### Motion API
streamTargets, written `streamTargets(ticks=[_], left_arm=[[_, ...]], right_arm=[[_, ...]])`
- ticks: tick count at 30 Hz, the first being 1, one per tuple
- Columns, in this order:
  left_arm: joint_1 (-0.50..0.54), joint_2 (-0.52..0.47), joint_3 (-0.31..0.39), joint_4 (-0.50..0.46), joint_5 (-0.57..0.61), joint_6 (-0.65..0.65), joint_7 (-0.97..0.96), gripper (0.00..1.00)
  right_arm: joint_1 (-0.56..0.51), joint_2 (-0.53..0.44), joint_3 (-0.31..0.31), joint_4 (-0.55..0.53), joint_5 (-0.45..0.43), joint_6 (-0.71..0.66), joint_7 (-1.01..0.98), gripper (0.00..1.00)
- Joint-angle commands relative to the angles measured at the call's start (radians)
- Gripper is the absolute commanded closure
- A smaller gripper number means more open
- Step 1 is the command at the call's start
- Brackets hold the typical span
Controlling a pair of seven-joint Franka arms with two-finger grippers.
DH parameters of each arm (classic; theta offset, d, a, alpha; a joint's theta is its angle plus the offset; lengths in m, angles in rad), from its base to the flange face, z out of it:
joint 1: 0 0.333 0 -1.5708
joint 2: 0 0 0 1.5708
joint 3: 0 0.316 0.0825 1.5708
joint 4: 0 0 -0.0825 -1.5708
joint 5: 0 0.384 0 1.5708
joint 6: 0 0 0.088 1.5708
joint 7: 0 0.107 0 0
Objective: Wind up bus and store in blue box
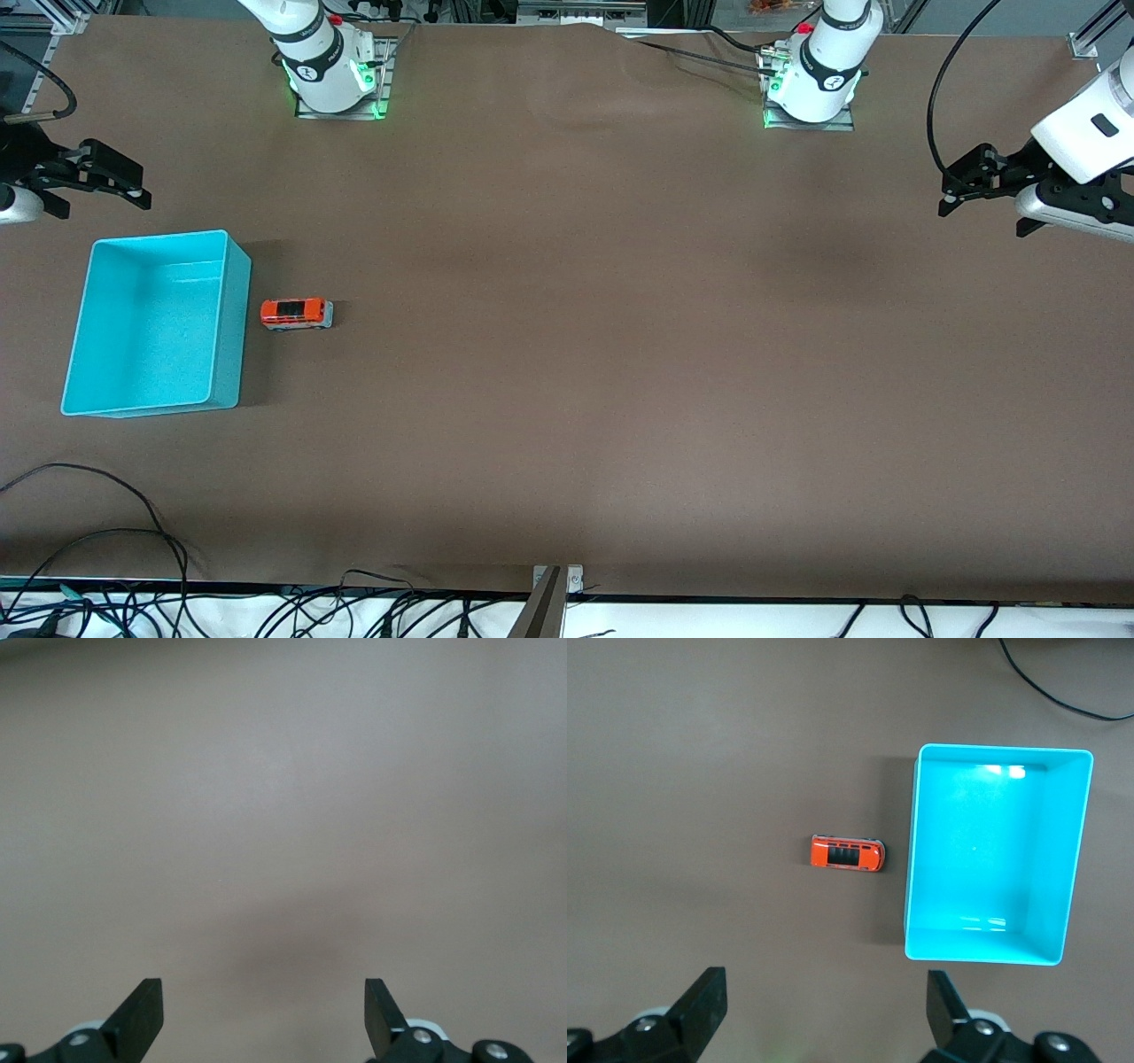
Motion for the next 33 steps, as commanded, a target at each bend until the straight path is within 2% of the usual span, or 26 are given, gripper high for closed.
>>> streamTargets(ticks=[1, 12, 26, 33], left_arm=[[-0.017, -0.017, 0.012, 0.005, 0.015, -0.029, -0.030, 0.00], [-0.034, 0.020, 0.017, 0.085, 0.009, -0.086, -0.044, 0.00], [-0.030, 0.023, 0.017, 0.086, 0.012, -0.089, -0.063, 0.00], [-0.030, 0.025, 0.015, 0.088, 0.012, -0.089, -0.064, 0.00]], right_arm=[[-0.001, 0.002, 0.000, 0.004, 0.015, -0.009, 0.016, 0.00], [-0.003, 0.008, 0.000, -0.008, 0.015, -0.009, 0.018, 0.00], [0.028, 0.008, -0.020, -0.019, 0.017, -0.003, 0.019, 0.00], [0.028, 0.002, -0.019, -0.083, 0.017, 0.026, 0.018, 0.00]])
